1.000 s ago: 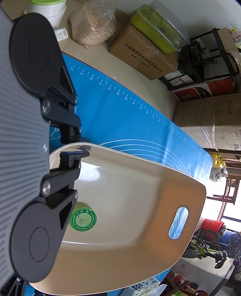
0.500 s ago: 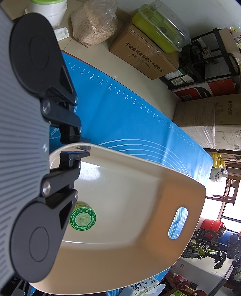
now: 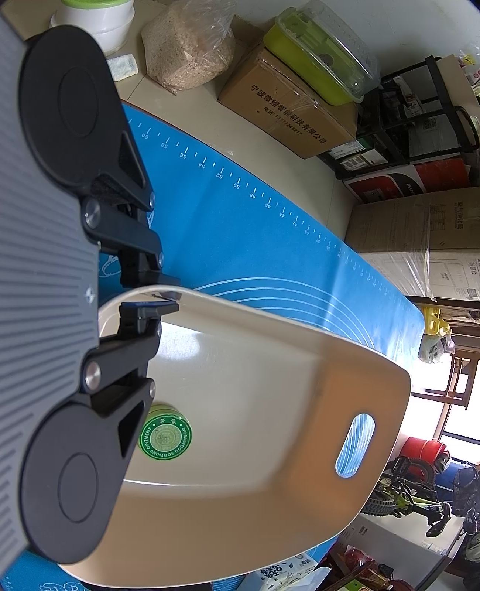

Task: Organize rigid objects
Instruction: 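Carry the white pill bottle into the basket and release it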

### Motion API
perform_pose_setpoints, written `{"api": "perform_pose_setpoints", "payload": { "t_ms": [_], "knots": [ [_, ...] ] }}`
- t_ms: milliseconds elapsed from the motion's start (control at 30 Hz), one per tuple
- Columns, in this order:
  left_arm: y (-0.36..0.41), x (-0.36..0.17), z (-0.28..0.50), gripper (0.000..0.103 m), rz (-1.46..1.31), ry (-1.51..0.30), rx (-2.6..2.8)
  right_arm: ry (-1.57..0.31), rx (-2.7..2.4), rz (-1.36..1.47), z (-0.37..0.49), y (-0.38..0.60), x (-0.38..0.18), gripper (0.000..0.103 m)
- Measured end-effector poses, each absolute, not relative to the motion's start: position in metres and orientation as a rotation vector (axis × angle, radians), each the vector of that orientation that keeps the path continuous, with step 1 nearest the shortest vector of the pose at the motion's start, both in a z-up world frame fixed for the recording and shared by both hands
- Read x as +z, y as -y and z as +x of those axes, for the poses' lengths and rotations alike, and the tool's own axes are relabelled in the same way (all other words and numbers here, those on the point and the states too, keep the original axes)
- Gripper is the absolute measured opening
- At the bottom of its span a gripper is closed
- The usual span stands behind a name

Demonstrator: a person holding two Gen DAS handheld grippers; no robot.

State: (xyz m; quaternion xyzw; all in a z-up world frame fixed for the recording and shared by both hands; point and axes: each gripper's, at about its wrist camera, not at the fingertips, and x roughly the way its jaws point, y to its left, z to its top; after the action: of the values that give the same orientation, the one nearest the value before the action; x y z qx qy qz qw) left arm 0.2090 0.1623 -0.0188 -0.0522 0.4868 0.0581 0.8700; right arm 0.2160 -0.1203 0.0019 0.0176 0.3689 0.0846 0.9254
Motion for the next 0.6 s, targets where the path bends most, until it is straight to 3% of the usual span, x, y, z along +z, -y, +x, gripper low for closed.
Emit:
{"api": "perform_pose_setpoints", "payload": {
  "t_ms": [267, 600],
  "knots": [
    [-0.162, -0.020, 0.208, 0.008, -0.106, -1.018, 0.120, -0.673, 0.251, -0.008, 0.248, 0.086, 0.052, 0.044],
    [-0.161, -0.020, 0.208, 0.008, -0.103, -1.018, 0.118, -0.741, 0.346, -0.123, 0.261, 0.002, 0.029, 0.044]
  ]
}}
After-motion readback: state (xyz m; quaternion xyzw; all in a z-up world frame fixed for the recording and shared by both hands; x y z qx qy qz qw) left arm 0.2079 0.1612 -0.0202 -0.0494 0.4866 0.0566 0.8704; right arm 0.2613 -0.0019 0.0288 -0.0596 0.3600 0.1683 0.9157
